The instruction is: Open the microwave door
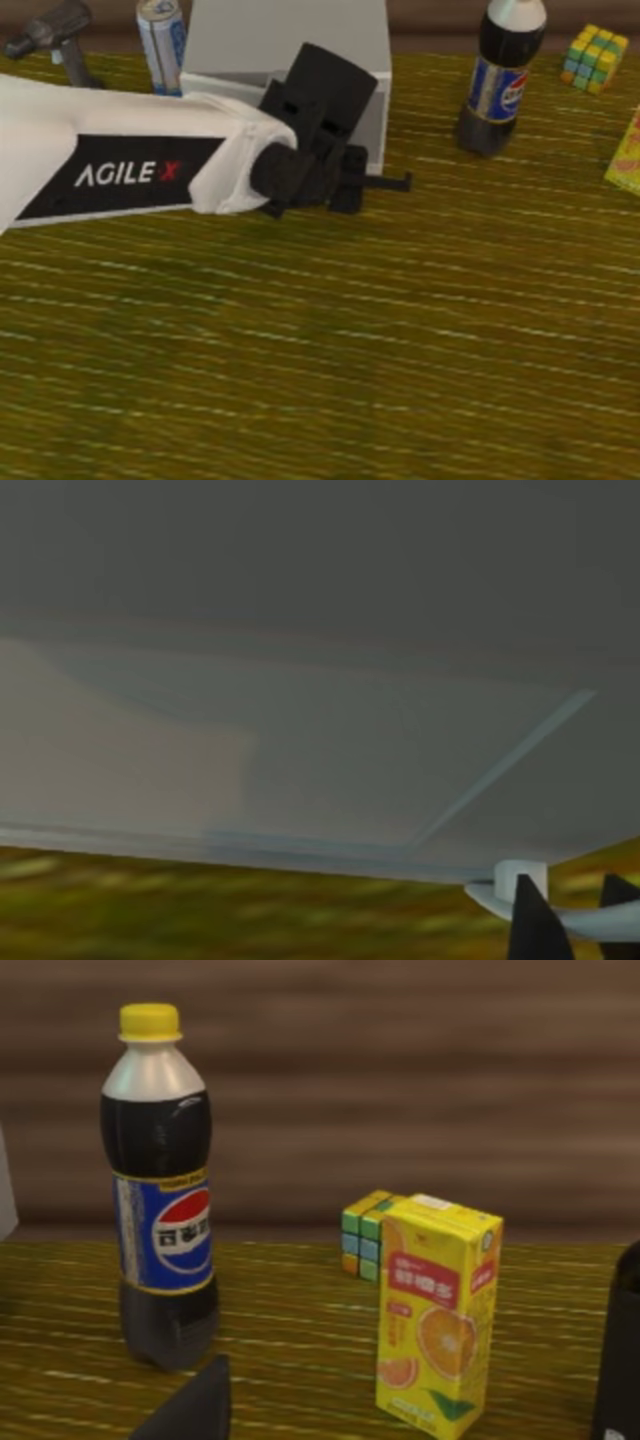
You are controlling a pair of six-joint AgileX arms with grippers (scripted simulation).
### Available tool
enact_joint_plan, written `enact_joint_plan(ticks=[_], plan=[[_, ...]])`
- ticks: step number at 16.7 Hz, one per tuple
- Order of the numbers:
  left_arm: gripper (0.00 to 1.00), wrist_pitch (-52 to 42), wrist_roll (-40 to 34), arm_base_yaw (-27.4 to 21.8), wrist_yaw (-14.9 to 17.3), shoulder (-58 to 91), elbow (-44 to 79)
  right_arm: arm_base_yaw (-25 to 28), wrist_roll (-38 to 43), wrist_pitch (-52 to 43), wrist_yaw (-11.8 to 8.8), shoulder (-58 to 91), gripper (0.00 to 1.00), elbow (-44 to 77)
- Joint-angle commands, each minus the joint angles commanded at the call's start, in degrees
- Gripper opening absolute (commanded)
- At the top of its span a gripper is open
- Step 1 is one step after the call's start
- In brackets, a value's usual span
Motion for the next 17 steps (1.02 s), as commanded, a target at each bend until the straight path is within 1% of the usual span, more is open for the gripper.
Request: enact_joint_plan(ticks=[4,9,17], plan=[[0.00,0.1,-0.1,-0.4,0.5,0.0,0.1,0.0,0.0,0.0,0.0,0.0,1.00,0.0],[0.00,1.3,2.2,0.5,1.7,-1.5,-2.3,0.0,0.0,0.0,0.0,0.0,1.00,0.0],[0.00,1.3,2.2,0.5,1.7,-1.5,-2.3,0.0,0.0,0.0,0.0,0.0,1.00,0.0]])
